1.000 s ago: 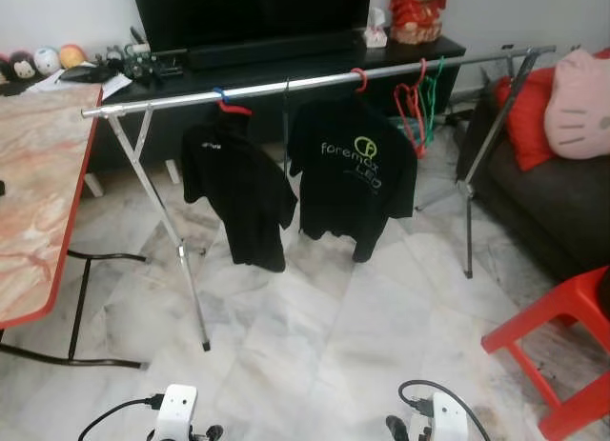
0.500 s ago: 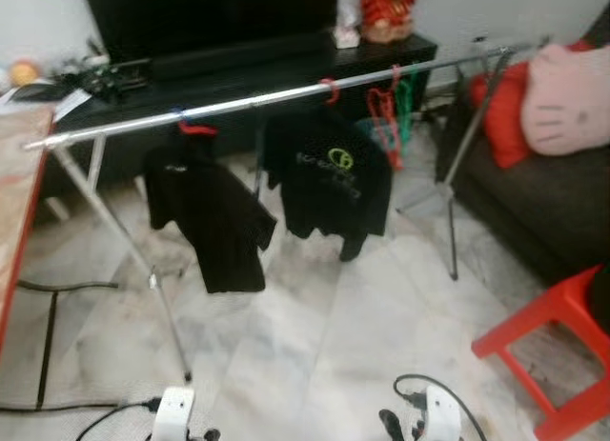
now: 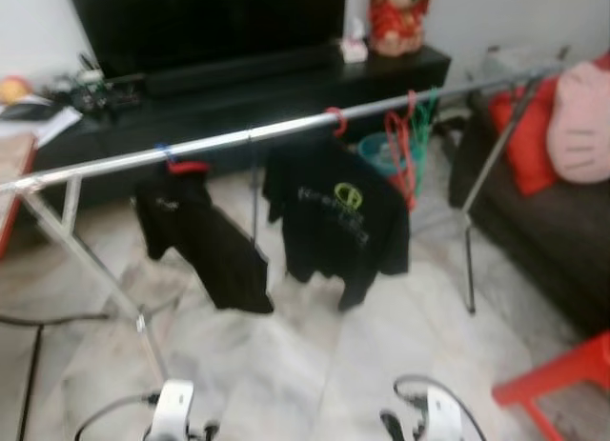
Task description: Hang hanger
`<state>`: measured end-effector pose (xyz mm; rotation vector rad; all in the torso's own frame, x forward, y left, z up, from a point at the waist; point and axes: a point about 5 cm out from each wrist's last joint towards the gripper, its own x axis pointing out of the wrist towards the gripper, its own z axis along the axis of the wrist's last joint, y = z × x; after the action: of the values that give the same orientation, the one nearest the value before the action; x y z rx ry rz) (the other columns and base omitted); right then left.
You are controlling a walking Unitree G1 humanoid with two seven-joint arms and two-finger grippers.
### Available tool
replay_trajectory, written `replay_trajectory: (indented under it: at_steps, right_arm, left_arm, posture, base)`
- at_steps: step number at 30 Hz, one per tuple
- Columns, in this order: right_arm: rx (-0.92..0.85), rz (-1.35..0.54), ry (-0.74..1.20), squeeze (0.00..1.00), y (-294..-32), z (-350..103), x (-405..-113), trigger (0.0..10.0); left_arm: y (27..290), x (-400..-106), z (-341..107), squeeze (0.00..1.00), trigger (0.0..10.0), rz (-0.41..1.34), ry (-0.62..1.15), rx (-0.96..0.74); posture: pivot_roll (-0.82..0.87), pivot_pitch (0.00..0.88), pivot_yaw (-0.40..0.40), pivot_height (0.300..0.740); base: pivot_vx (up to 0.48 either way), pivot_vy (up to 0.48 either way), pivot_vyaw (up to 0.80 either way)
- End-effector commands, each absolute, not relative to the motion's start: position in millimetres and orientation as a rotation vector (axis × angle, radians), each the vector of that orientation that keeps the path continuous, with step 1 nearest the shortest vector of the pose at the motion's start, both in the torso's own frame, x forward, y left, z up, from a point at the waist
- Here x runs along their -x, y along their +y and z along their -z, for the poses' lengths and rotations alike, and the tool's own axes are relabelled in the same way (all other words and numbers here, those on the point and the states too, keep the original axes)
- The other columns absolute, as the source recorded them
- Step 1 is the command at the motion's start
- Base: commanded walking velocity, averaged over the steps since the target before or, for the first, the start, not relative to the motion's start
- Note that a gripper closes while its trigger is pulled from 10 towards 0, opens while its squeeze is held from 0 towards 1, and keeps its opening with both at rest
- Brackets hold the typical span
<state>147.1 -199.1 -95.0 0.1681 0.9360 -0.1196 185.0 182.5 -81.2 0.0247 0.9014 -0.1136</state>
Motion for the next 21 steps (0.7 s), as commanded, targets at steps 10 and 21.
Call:
replay_trajectory:
  at_steps: [10,21]
  right_arm:
    - [-0.175,0.078,0.91,0.0,-185.1,92.4,-157.9,10.0]
    - [-0.192,0.085,0.909,0.0,-184.9,92.6,-157.7,10.0]
  left_arm:
    - [199.2,-178.0,82.6,0.0,10.0,0.077,0.928,-0.051]
    - [199.7,-177.8,82.6,0.0,10.0,0.075,0.927,-0.06]
  posture:
    - [-0.03,0.0,0.029,0.74]
    - [-0.03,0.0,0.027,0.74]
  base:
    - [0.397,0.0,0.8]
    - [0.281,0.0,0.53]
